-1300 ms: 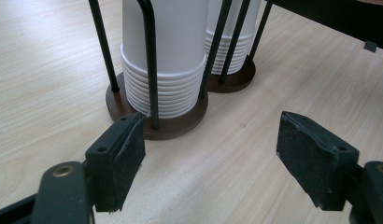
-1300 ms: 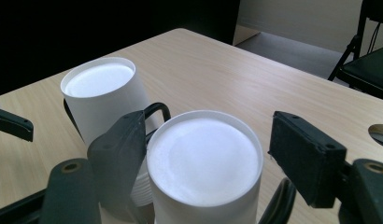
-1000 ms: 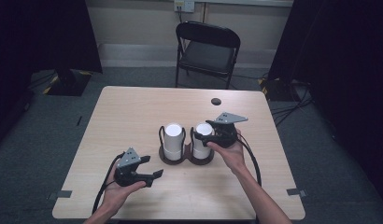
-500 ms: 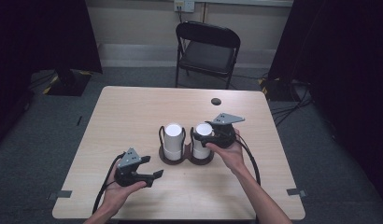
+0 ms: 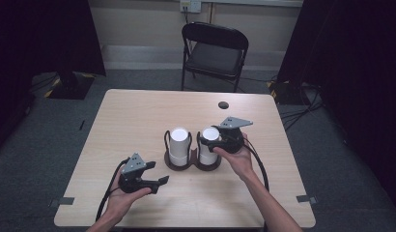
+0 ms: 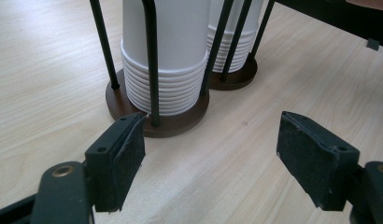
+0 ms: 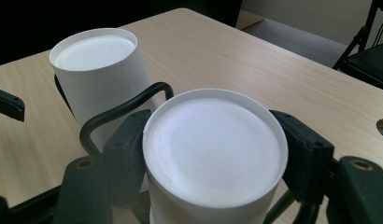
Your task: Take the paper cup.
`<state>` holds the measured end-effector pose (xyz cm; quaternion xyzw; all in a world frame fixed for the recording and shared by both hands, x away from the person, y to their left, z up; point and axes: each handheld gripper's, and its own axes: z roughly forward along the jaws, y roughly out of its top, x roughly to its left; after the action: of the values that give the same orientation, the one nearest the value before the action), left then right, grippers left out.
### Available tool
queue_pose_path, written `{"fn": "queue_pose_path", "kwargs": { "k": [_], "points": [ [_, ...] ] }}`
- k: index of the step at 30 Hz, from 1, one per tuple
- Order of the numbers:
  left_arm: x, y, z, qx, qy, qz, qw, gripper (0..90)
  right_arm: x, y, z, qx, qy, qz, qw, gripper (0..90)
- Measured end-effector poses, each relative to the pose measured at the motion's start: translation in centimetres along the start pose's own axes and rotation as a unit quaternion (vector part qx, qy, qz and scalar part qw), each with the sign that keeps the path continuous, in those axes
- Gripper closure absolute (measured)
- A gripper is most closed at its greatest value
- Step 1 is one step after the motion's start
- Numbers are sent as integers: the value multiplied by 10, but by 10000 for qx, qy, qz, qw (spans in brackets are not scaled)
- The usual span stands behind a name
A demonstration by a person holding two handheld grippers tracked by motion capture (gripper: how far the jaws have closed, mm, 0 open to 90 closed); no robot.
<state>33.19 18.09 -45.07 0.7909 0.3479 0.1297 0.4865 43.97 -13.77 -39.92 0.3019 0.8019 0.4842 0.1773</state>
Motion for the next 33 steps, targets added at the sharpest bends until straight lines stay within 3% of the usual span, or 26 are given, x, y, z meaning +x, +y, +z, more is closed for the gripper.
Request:
{"fn": "queue_pose_path", "kwargs": {
  "k": [13, 33],
  "points": [
    [0, 0, 2, 28, -60, -79, 9999, 243, 1, 2, -6, -78, -3, 13, 10000, 340],
    [-1, -2, 3, -37, 10, 22, 10000, 238, -2, 13, -20, -403, 1, 67, 9992, 341]
  ]
}}
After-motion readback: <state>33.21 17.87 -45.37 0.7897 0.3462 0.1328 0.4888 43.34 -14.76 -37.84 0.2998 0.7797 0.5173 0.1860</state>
